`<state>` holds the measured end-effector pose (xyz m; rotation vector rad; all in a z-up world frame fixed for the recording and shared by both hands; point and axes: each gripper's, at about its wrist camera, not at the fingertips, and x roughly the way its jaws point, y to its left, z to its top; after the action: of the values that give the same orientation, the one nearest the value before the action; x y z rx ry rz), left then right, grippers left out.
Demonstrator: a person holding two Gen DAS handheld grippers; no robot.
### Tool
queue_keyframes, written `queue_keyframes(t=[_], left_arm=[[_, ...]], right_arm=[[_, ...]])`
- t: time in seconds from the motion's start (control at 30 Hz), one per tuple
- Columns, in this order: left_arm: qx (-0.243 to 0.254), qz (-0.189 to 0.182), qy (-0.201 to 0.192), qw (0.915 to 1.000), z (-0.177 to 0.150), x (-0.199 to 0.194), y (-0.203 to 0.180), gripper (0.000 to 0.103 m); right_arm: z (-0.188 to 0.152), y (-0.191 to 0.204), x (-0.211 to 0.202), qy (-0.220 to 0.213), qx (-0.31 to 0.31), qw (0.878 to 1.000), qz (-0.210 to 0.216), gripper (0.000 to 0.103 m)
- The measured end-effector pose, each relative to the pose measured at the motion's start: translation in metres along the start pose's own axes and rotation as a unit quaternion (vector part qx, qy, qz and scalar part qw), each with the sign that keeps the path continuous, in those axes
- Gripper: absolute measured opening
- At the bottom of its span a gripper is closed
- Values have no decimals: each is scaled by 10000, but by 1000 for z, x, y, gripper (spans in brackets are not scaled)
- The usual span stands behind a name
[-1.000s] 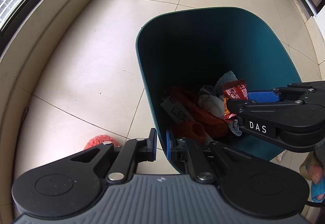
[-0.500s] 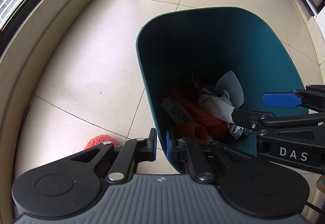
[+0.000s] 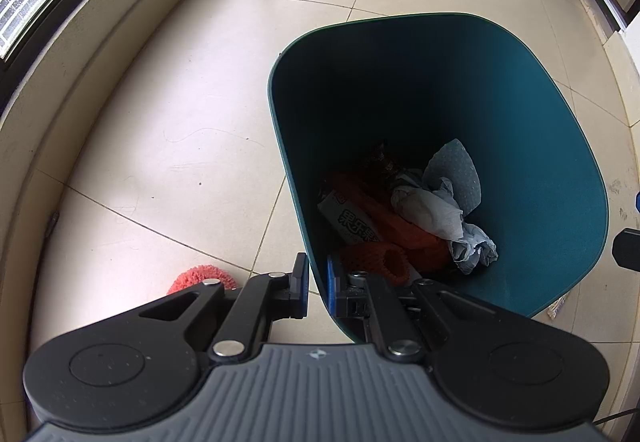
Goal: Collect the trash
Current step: 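Lower the right tool to the beige snack stick wrapper and grasp it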
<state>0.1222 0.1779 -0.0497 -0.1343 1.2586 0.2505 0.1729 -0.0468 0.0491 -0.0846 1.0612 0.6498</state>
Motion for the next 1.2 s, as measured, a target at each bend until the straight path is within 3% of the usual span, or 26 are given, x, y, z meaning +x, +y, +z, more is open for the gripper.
queue_keyframes(t=[0.13,0.3,0.43,0.57,0.77,0.97,1.2], left_arm=[[-18,-4,-21,10000,0,-2,0,8],[-77,-33,-26,10000,0,-4,4,8],[-19,40,-43,10000,1,-5,3,8],[-31,96,-45,9999,2,-5,2,8],[-37,104,-42,9999,2,-5,2,8],[31,194,42,9998,1,-2,-1,8],[68,222,143,9996,1,3,-3,8]], right_arm=[[-19,-35,-14,-95,258,9994,-220,69],[-58,-107,-11,-74,1092,9915,-700,81],[-94,-166,20,259,1774,9788,-988,89],[-132,-212,65,532,2428,9605,-1254,89],[-171,-255,123,1011,3149,9328,-1429,82],[-187,-274,162,1138,3691,9097,-1522,71],[-208,-282,187,1392,4046,8871,-1732,43]])
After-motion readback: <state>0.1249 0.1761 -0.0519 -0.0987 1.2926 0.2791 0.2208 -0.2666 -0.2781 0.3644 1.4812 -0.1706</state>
